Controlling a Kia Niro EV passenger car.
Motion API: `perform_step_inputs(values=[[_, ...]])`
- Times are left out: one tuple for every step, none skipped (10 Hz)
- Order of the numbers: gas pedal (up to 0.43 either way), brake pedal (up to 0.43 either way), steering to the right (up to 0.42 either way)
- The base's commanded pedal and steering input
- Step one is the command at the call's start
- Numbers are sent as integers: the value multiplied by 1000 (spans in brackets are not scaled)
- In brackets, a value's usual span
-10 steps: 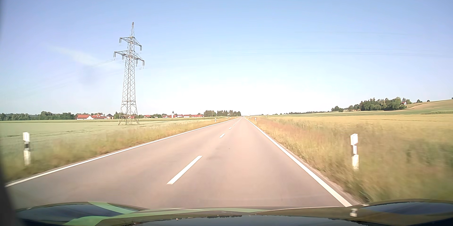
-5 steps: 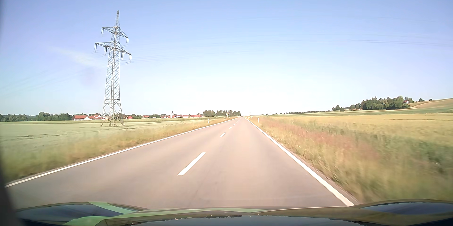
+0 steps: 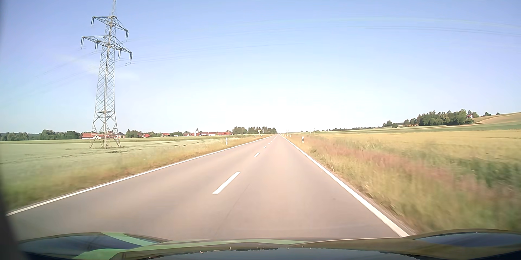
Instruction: Follow the waypoints while adhering to traffic rules and regulations
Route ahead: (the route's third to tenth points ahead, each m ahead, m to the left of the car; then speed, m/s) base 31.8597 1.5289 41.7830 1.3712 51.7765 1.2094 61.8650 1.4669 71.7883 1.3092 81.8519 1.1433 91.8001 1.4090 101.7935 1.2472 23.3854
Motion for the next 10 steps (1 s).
perform_step_inputs(values=[[209,0,0],[209,0,-1],[209,0,-1],[209,0,-1],[209,0,-1],[209,0,-1],[169,0,-1],[150,0,-1],[138,0,-1],[130,0,-1]])
